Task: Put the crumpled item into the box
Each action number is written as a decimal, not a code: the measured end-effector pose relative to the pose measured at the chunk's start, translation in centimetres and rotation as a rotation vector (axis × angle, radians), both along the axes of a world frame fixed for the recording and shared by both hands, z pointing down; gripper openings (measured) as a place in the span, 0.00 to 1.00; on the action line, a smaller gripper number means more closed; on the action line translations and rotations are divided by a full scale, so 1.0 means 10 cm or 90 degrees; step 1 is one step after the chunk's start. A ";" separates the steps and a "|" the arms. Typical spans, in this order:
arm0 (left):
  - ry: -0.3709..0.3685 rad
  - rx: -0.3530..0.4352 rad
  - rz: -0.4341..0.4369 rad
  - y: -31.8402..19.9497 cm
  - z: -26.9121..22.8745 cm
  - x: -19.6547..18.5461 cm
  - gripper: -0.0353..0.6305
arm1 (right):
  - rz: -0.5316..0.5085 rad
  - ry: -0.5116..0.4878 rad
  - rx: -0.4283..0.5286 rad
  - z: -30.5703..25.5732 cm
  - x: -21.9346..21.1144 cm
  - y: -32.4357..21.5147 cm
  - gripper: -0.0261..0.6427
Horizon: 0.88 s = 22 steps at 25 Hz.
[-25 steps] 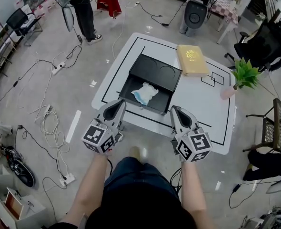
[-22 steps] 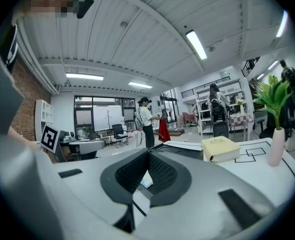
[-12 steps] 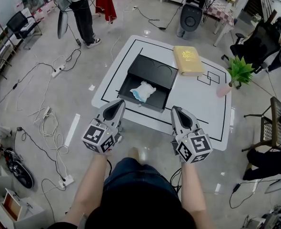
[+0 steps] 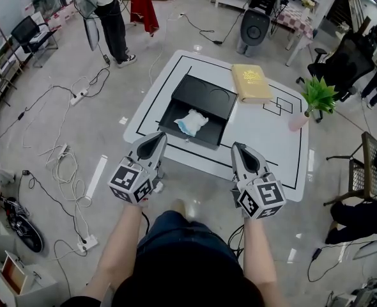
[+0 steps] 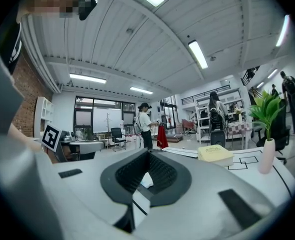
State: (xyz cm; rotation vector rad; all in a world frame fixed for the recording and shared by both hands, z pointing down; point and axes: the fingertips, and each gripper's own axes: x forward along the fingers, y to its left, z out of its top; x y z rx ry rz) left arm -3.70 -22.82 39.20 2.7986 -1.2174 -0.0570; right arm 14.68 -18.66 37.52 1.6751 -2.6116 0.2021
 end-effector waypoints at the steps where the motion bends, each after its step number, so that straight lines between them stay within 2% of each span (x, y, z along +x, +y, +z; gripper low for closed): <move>1: 0.000 0.000 -0.001 0.00 0.00 -0.01 0.06 | 0.001 0.001 0.001 0.00 0.01 0.00 0.05; 11: 0.003 -0.007 0.008 0.03 0.09 0.06 0.06 | -0.007 0.023 0.003 0.01 0.06 0.06 0.05; 22: 0.000 -0.012 0.018 0.06 0.11 0.10 0.06 | -0.006 0.020 0.004 -0.02 0.13 0.08 0.04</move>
